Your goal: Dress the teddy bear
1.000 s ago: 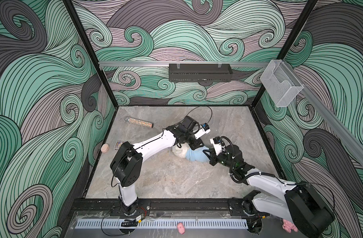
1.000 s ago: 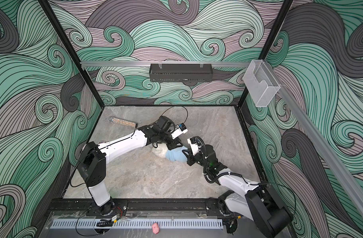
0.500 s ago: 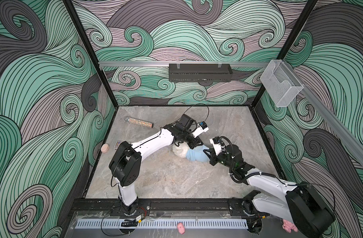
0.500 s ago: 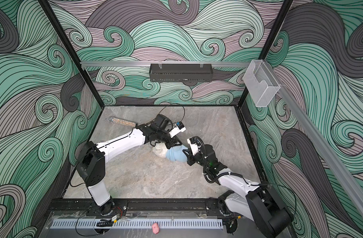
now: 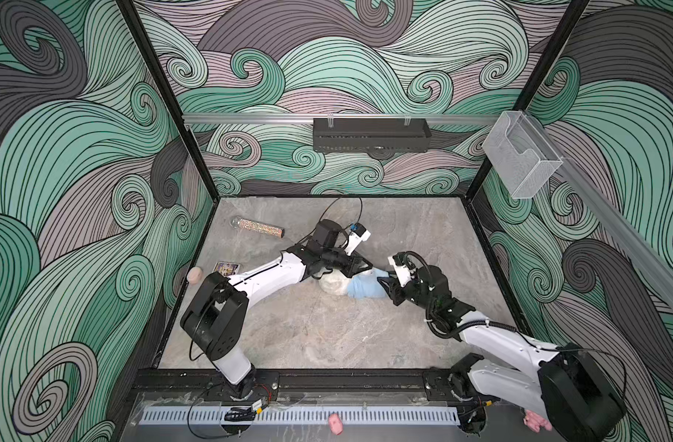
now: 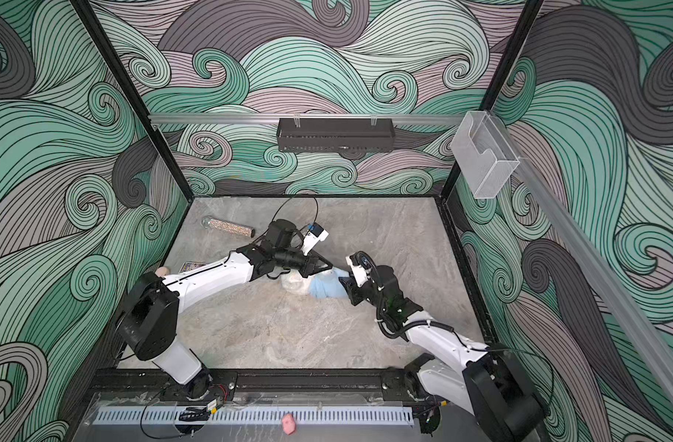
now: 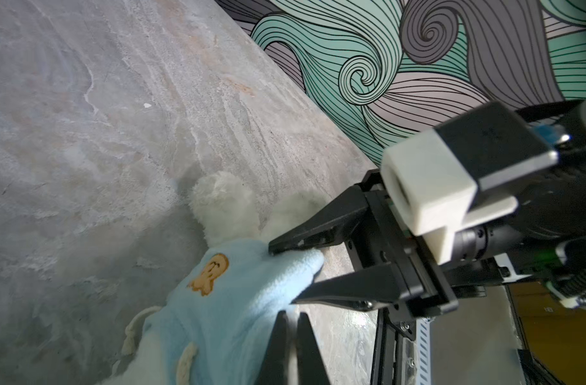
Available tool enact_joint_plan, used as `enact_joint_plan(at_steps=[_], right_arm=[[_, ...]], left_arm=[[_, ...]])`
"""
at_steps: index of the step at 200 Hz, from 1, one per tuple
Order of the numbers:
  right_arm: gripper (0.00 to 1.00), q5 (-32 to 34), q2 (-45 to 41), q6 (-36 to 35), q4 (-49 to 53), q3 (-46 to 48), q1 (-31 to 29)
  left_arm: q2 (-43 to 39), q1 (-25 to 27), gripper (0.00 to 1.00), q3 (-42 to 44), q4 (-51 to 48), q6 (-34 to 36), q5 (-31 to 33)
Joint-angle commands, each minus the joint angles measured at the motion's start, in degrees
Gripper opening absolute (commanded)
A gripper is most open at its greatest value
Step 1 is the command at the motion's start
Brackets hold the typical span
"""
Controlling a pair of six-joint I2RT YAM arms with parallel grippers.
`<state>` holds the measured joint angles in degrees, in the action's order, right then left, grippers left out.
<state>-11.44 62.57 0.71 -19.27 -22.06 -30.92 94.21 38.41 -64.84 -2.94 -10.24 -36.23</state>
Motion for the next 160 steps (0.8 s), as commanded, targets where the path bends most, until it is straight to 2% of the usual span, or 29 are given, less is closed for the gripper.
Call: enact_joint_plan(at_steps=[1, 24, 43, 71, 122, 142, 160], right_arm=[[0.58, -0.4, -3.5, -5.8, -1.1, -1.1, -1.4], [0.71, 0.4, -6.3, -9.1, -3.2, -1.0, -3.1], [0.76, 1.4, -7.8, -11.0, -4.8, -1.0, -4.3], [0.75, 0.3, -6.2, -10.1, -9.0, -0.9, -6.3], [0.71, 6.1, 0.8, -1.5, -21.9, 2.4, -8.1], [0.71, 8.3, 3.3, -0.4, -24.7, 2.2, -8.6], [0.66, 11.2, 5.5, 0.3, -25.3, 2.1, -8.6]], left_arm=[[-2.1, 1.4, 0.00, -1.6, -1.2, -0.1, 3.5], [-1.4, 2.3, 0.00, -1.6, -1.1, -2.2, 4.1], [-1.0, 2.7, 0.00, -1.6, -0.6, -4.1, 4.0], [-0.7, 3.0, 0.00, -1.6, 1.1, -8.3, 3.4], [-1.9, 3.8, 0.00, -1.5, 5.3, -14.9, 2.3], [-1.8, 4.3, 0.00, -1.5, 5.7, -15.7, 2.0], [-2.0, 4.4, 0.00, -1.3, 6.7, -16.7, 1.7]])
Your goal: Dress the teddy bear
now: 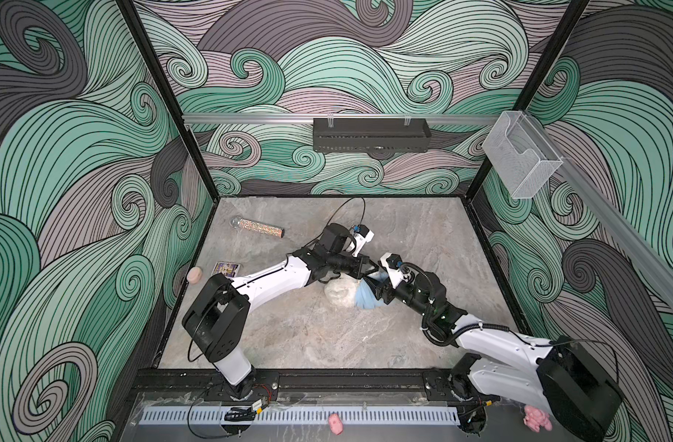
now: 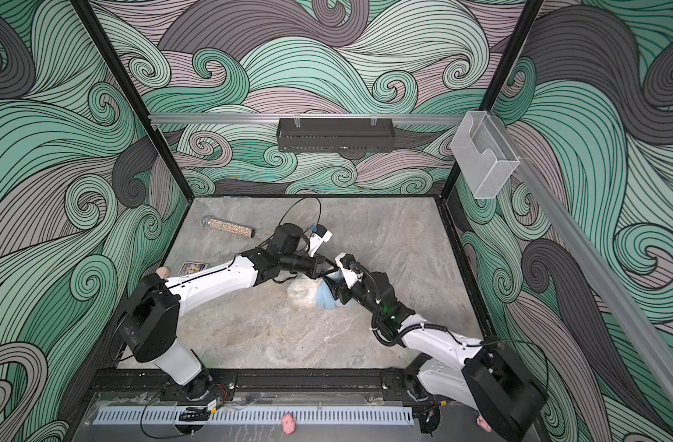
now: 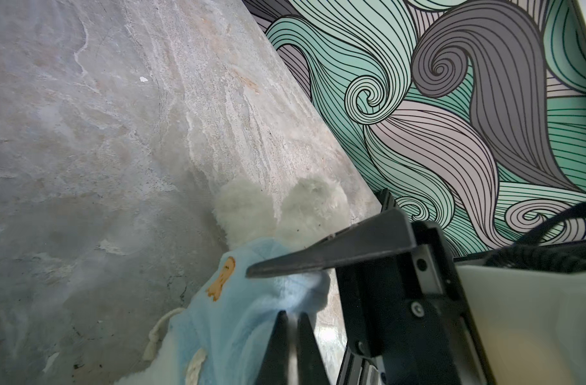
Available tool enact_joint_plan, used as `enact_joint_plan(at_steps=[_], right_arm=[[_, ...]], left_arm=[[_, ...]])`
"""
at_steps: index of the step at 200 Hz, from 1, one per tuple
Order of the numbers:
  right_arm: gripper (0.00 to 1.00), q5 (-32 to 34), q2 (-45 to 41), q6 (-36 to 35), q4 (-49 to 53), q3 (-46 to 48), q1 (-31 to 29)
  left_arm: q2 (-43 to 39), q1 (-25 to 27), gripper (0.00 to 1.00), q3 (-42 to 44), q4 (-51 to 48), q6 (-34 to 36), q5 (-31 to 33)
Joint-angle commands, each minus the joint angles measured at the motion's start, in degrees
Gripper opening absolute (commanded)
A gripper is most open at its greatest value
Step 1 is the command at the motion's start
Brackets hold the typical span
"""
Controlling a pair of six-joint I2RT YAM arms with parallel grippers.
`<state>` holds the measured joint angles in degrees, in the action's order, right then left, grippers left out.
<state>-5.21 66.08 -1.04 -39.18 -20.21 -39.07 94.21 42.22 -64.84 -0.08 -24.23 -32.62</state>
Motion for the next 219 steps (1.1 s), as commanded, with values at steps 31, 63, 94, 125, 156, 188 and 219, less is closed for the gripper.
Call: enact_joint_plan(at_steps=[31, 63, 94, 125, 156, 188, 219], right_arm=[[0.53, 10.8, 5.8, 3.4, -6.8, 3.8, -0.5], [0.52, 12.3, 8.8, 6.2, -6.7, 8.2, -0.6], [0.52, 13.2, 9.9, 7.0, -4.4, 8.8, -0.7], [0.58, 14.3, 9.3, 6.6, -0.9, 7.5, -0.7], [0.70, 10.5, 1.4, 3.4, 5.8, 4.9, -0.7], [0.76, 3.7, -10.3, 2.0, 17.4, -0.5, 0.3], [0.77, -0.3, -17.3, 3.4, 23.4, -3.9, 4.4]], left_arm=[[-3.1, 0.4, 0.00, -0.7, 7.4, -5.9, -3.1], [-4.5, -0.7, 0.00, -0.3, 12.5, -11.1, -4.3], [-4.6, -0.9, 0.00, -1.3, 13.0, -11.1, -5.1], [-5.1, -1.0, 0.00, -1.0, 11.7, -9.6, -4.5], [-4.7, -1.2, 0.00, -1.4, 4.9, -1.8, 1.9], [-2.9, -3.5, 0.00, -3.5, 1.5, 4.5, 14.1], [-1.4, -5.5, 0.00, -4.8, 4.0, 9.4, 15.4]])
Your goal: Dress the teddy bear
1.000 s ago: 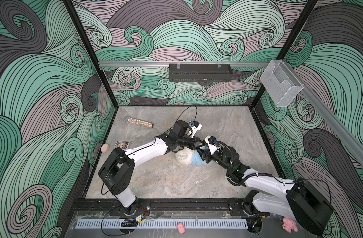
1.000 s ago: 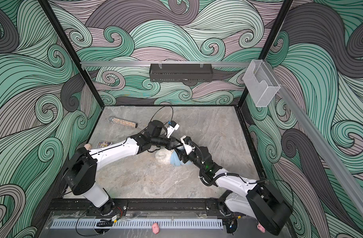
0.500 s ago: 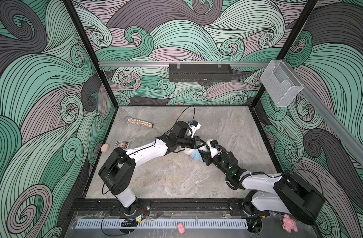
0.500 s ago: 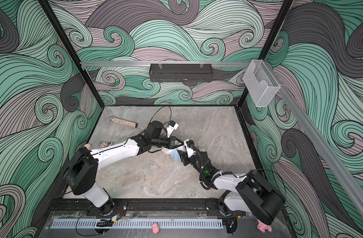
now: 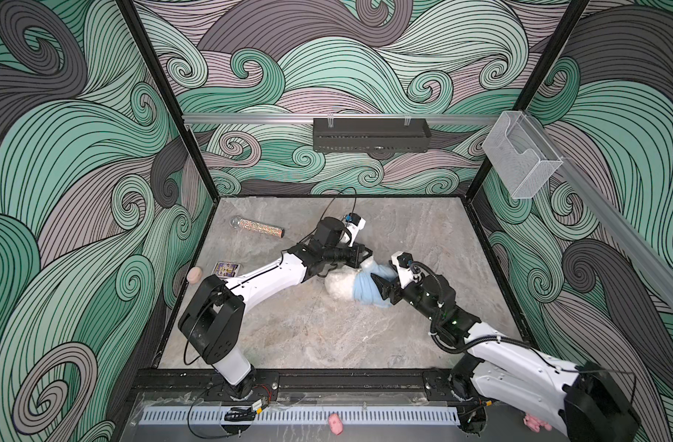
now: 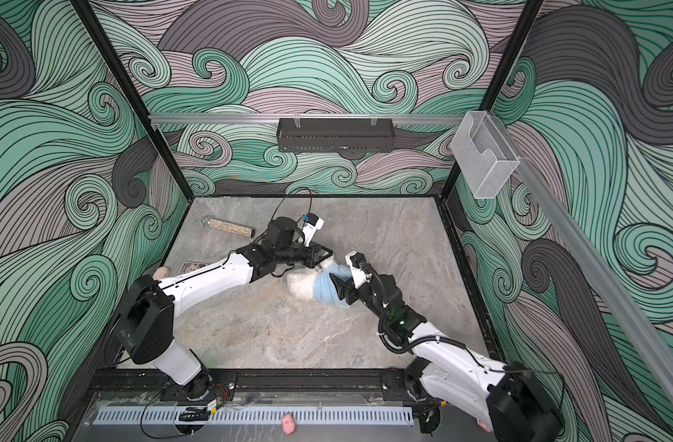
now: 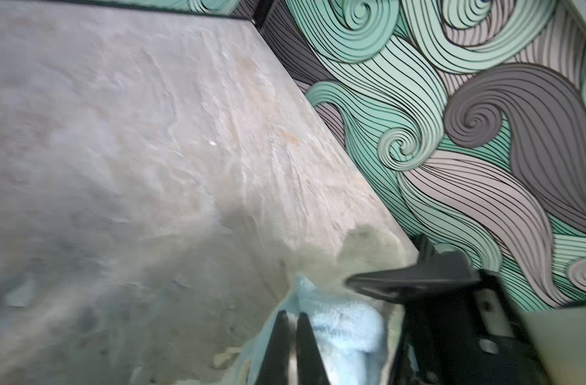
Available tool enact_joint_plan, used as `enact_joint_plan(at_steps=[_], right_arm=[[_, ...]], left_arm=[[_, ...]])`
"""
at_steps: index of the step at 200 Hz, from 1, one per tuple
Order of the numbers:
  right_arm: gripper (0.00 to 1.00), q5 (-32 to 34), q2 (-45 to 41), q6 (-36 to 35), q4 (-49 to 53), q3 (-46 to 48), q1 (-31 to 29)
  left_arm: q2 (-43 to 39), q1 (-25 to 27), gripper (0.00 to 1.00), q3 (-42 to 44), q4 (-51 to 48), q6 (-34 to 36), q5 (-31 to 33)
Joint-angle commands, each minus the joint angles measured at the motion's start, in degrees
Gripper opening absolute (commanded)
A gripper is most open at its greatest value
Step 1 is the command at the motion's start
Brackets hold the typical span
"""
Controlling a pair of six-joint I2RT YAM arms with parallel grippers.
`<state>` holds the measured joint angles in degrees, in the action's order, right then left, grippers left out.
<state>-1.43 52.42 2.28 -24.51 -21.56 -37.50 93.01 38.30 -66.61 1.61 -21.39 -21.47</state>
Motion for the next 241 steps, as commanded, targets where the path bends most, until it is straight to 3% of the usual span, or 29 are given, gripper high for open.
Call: enact_joint_plan(at_steps=[1, 25, 70, 99, 121, 143, 164, 178, 205, 241], right_arm=[[0.77, -4.2, -3.7, 0.2, 8.8, -2.6, 3.0], [0.77, -5.3, -4.1, 2.5, 10.1, -4.0, 6.7], [0.75, -6.8, 2.8, 5.0, 7.4, -5.0, 8.2], [0.70, -11.0, 10.1, 8.0, 0.9, -6.7, 7.5], [0.63, -13.6, 17.7, 8.0, -1.5, -10.6, 5.4], [0.58, -14.9, 23.9, 7.1, -2.6, -15.6, 3.2], [0.56, -15.2, 29.9, 5.8, -3.2, -20.3, 2.1], [0.53, -16.3, 35.5, 5.9, -3.7, -23.0, 1.9], [0.45, -18.3, 44.8, 7.8, -6.4, -25.7, 1.9], [0.31, -19.5, 48.8, 8.5, -5.8, -23.6, 1.6]], left_arm=[[-0.2, -1.6, 0.00, -3.0, 2.4, 6.7, 4.1], [-0.2, -0.6, 0.01, -0.8, 2.8, 8.0, -0.2], [-3.3, 5.4, 0.34, 12.1, 5.1, 5.3, -4.2], [-9.1, 6.5, 0.47, 16.8, 5.1, 3.5, -6.5], [-15.9, 6.4, 0.49, 16.3, -0.9, 6.3, -1.4], [-22.2, 5.9, 0.51, 16.1, -5.8, 5.9, 12.6], [-26.0, 3.2, 0.67, 16.4, -8.6, 3.2, 27.7], [-26.3, -1.8, 0.76, 15.9, -11.2, -1.5, 32.6], [-21.3, -13.5, 0.84, 14.1, -12.6, -10.6, 30.9], [-8.3, -16.6, 0.96, 8.5, -11.9, -11.1, 21.6]])
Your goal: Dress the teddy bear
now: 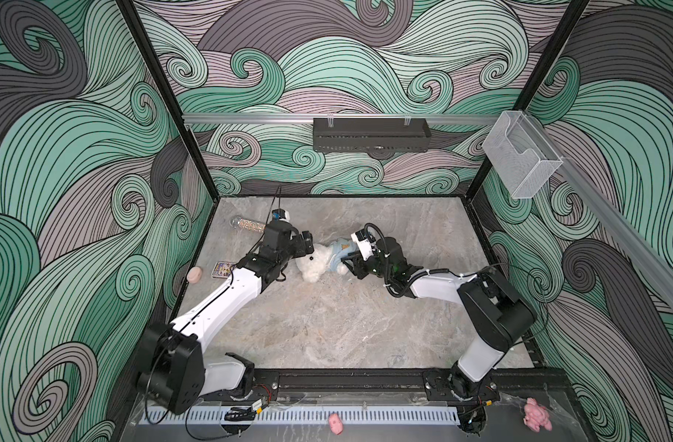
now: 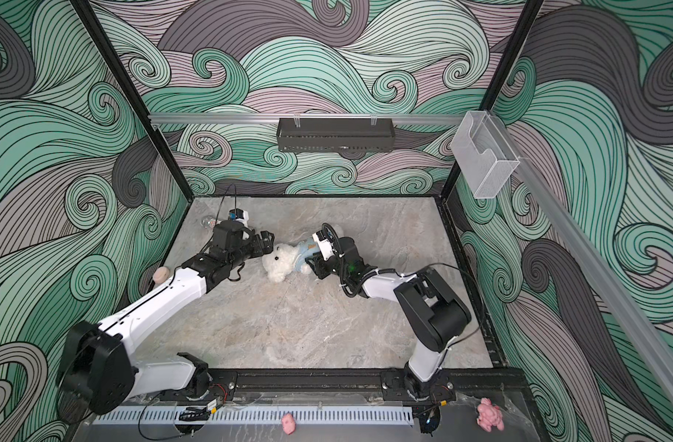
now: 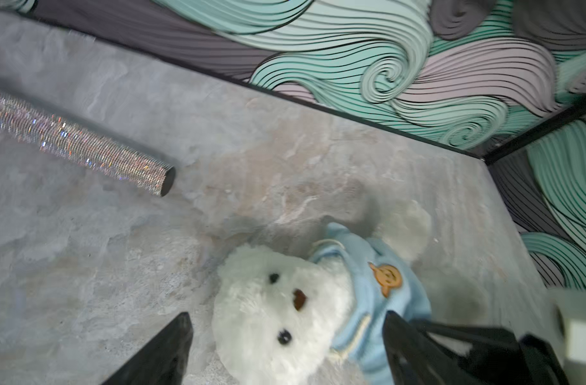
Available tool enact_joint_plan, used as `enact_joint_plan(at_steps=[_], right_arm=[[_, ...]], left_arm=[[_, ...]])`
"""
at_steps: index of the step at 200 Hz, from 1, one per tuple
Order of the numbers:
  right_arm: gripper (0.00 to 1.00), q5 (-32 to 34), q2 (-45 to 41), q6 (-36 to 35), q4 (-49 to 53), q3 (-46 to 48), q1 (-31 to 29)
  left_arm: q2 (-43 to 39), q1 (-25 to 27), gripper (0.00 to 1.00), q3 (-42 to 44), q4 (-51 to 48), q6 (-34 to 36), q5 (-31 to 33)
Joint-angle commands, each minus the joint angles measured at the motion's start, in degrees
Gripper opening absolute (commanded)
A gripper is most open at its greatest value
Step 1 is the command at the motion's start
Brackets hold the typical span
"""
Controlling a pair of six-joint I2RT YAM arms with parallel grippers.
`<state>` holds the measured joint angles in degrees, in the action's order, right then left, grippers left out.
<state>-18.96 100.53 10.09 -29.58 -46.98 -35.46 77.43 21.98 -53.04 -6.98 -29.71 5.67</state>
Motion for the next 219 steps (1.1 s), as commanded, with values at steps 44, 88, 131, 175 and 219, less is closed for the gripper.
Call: enact_joint_plan(at_steps=[44, 88, 131, 175, 219], right_arm=[[0.24, -1.9, 1.0, 3.4, -4.5, 9.8, -1.2], [0.26, -1.4, -3.3, 1.3, -0.9, 10.7, -1.2], [0.47, 3.2, -20.4, -5.5, 14.0, 11.1, 0.0], [0.77, 5.3, -37.6, -2.8, 24.9, 10.4, 9.0], [0.90, 1.3, -37.1, 3.9, 37.9, 0.8, 15.4]], left_arm=[[19.1, 0.3, 0.99, -7.7, -2.0, -4.0, -20.9], [23.8, 1.2, 0.82, -4.6, 1.0, -4.3, -24.4], [23.8, 1.5, 0.40, 0.7, 10.1, -4.3, -23.4], [18.2, 2.2, 0.00, 2.3, 16.9, -0.2, -23.5], [4.5, 9.0, 0.00, 8.7, 25.6, 11.4, -6.8]])
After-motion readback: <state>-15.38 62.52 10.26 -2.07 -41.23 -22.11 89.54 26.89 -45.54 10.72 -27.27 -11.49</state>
